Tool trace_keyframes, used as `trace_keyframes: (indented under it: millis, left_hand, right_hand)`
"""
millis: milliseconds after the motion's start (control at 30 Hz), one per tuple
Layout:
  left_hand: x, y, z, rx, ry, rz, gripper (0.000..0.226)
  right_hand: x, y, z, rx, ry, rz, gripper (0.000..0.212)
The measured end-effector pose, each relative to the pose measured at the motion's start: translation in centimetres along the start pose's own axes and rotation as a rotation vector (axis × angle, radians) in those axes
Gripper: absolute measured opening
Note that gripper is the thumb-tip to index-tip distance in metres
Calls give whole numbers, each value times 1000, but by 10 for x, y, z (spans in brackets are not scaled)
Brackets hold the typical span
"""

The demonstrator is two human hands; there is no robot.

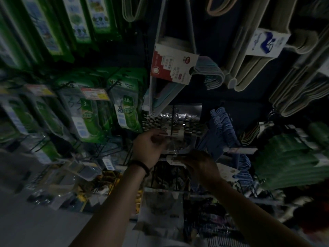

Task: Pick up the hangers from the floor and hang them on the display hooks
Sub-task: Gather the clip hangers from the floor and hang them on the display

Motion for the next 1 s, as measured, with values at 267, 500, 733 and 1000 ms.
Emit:
trace_keyframes:
  millis: [267,500,733,1000]
  left_hand:
    - [-8,23,3,32,126,49,11]
    - [-7,19,7,55,86,76,12]
    - [-4,14,4,55,98,82,16]
    - [5,0,-3,76,9,13,21]
  right_hand:
    - [-1,35,14,-89,-150,15,50]
    - [7,55,40,-5,-167,20,51]
    - [14,80,80,65,-32,100,27]
    - [41,70,111,258,33,231,15]
Point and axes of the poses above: each hand's wrist, its own y-axis towards the middle knuckle, its own x-axis out of the palm, z = x × y, the point moved 10 cm from there along y, towards the middle knuckle, and after that the axes turned 13 degrees about -x, right-handed, at the moved point
